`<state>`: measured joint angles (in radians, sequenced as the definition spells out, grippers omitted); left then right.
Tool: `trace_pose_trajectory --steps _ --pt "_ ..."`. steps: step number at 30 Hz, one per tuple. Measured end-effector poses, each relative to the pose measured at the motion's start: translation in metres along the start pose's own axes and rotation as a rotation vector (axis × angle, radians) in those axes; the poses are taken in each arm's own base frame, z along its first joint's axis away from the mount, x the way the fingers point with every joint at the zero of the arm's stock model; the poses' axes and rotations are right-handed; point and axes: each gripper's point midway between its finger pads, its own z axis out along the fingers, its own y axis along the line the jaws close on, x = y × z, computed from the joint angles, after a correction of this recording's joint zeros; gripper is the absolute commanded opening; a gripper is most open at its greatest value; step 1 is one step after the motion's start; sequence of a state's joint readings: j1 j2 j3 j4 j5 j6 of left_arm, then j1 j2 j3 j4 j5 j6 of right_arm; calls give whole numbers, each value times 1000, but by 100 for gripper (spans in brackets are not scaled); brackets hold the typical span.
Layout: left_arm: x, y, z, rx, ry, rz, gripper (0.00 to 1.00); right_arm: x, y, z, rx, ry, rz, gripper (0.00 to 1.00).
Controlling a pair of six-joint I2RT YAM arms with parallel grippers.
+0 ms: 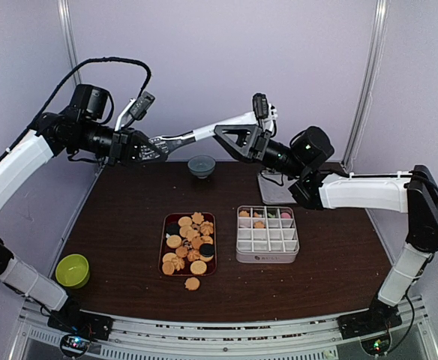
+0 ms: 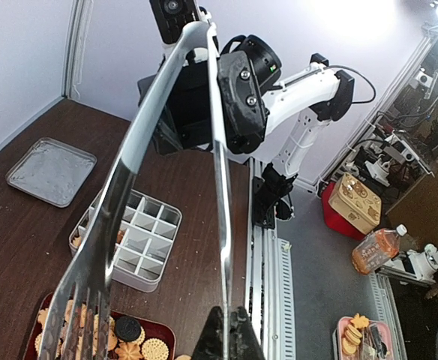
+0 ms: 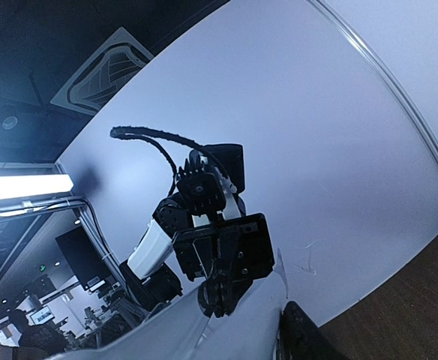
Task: Pack the cookies
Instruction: Pass from the left arm to the right, then pick up the fake cookies from the plate.
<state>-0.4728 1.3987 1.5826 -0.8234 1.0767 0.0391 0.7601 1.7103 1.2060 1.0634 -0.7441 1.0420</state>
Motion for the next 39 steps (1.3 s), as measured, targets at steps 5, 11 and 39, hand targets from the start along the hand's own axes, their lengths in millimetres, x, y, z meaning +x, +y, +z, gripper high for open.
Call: trace_pose_trajectory --steps 5,11,39 --pt "0 1 0 -3 -1 7 0 -3 -1 1 7 -20 0 42" --pt "1 4 0 -16 1 9 0 -3 -1 1 11 -24 -7 32" --pt "49 120 -104 -726 232 26 98 71 -46 -41 595 263 -369 17"
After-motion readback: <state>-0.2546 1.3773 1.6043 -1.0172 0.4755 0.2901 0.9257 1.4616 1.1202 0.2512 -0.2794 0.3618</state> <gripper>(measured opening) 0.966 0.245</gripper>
